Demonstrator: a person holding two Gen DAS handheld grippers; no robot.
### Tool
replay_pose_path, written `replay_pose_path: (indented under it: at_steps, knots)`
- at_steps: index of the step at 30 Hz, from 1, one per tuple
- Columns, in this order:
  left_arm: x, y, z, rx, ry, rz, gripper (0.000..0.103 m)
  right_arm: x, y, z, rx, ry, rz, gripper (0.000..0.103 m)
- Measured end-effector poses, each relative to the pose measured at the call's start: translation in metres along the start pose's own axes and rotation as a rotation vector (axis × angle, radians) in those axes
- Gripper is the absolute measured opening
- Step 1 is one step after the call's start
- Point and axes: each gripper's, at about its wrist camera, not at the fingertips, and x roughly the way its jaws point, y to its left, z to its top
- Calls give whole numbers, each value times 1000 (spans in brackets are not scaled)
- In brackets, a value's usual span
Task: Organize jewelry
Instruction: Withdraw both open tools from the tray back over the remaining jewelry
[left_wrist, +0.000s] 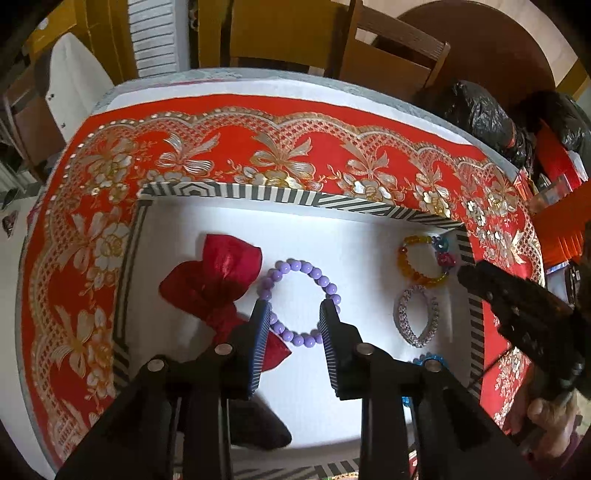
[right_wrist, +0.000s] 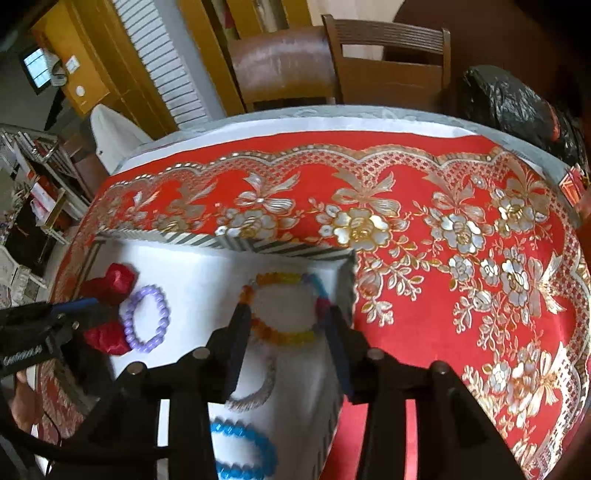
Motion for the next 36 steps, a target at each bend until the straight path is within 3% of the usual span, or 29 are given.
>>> replay_pose_path:
  at_steps: [10,20,36]
  knots:
    - [-35,-11,-24,17,-52,16,16,-55,18,-38,2,-63,32,50]
    - [-72,-23,-71,72,-76,23,16,-109,39,-95,-29,-95,35,54]
    - [-119,-16,-144,101,-137,87,16,-155,76,-169,-44,-108,42,58]
